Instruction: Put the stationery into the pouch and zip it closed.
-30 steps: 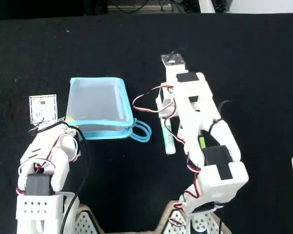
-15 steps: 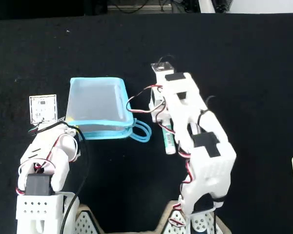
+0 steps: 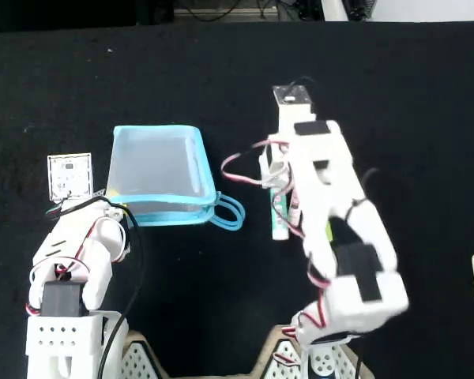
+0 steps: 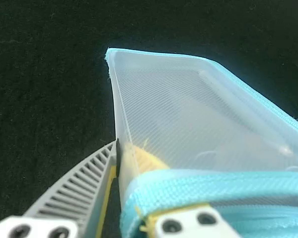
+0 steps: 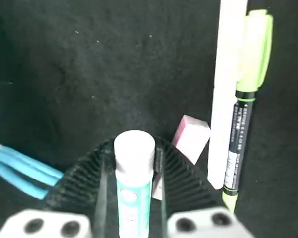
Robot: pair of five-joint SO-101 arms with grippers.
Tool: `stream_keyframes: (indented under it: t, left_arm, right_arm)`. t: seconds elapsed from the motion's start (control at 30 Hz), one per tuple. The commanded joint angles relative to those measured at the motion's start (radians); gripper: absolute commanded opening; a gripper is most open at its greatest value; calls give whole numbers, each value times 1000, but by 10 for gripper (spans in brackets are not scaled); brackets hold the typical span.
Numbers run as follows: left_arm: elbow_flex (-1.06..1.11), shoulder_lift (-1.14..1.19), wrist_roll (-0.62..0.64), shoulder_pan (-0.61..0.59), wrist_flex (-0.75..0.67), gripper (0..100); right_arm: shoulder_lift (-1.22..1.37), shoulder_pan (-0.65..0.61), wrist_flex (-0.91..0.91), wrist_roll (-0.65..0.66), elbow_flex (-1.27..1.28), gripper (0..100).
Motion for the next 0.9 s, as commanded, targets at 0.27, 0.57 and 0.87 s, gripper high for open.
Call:
stream_keyframes:
  t: [0.27,0.57,0.87]
  left_arm:
    - [-21,-14,-11,1,-15,30]
    - [-21,-14,-12,1,-15,30]
    - [-21,-14,-12,1,-15,30]
  right_arm:
    - [-120,-37,-242,-2,142,12]
    - [239,-46,72,-2,-234,15]
    - [354,-49,187,0,-369,106]
